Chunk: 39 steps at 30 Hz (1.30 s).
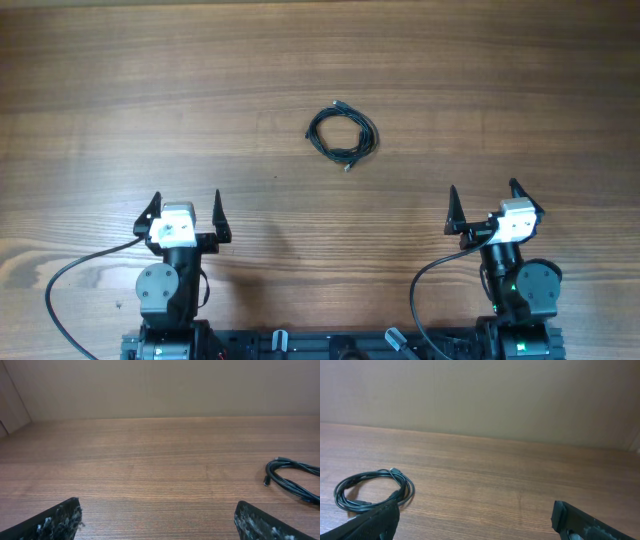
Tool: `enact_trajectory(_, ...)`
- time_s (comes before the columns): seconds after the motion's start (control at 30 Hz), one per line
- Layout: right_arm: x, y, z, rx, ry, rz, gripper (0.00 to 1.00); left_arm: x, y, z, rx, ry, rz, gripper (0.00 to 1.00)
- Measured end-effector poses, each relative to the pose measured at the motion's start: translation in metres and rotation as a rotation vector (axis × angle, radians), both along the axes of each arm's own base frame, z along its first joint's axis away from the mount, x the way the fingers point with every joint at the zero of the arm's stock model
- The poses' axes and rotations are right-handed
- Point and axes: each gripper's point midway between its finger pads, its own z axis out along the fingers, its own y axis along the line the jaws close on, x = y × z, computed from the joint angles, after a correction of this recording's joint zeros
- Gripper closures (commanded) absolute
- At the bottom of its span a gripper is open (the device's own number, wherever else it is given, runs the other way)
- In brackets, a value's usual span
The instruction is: Untangle cables
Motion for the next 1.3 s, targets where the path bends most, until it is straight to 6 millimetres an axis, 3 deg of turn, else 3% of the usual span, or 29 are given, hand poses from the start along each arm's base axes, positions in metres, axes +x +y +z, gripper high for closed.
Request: enact_trajectory(1.3, 0.0, 0.0, 0.0, 0.0, 0.0, 0.0, 0.0, 0.0001, -0.0028, 0.0, -0.002, 0.0, -0.016, 0.0)
